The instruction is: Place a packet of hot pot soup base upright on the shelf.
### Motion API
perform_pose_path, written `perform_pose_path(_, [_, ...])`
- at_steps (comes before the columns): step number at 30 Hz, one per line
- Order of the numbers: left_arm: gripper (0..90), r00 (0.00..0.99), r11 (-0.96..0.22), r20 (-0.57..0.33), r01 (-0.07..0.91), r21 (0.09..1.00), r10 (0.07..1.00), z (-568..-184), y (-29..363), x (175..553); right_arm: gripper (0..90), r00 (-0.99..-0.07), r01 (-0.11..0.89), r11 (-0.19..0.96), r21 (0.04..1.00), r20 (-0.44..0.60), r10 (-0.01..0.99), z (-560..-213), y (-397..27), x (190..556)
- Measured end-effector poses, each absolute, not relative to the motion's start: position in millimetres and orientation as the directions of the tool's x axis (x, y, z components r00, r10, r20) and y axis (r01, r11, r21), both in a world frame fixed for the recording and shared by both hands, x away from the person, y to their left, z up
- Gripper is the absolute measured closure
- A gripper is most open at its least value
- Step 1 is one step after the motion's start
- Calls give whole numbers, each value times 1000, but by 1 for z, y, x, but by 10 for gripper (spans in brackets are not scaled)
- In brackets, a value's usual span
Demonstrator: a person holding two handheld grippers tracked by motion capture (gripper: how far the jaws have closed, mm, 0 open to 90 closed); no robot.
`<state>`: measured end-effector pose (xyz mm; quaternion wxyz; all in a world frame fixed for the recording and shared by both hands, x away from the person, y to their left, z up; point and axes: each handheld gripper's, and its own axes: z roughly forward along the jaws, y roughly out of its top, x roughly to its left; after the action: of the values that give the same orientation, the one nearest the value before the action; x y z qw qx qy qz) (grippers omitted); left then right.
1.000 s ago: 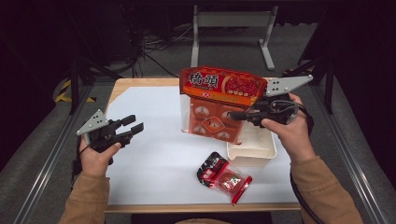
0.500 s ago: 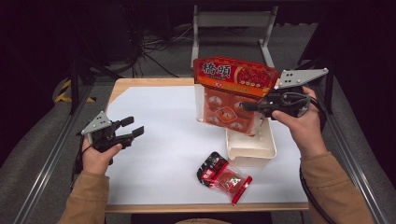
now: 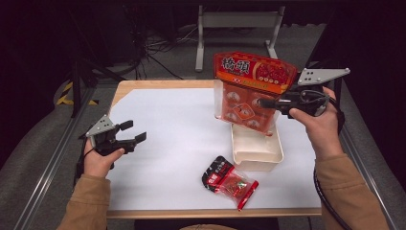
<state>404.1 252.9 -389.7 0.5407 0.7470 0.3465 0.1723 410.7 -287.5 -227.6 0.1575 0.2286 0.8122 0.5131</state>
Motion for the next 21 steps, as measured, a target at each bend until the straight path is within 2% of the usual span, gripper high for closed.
perform_pose_path(8, [117, 692, -170, -130, 348, 922, 710, -393, 253, 406, 702, -833, 223, 362, 905, -16, 552, -230, -297, 414])
perform_pose_path(21, [78, 695, -178, -124, 346, 921, 708, -395, 253, 407, 702, -805, 248, 312, 917, 16, 593, -248, -313, 409])
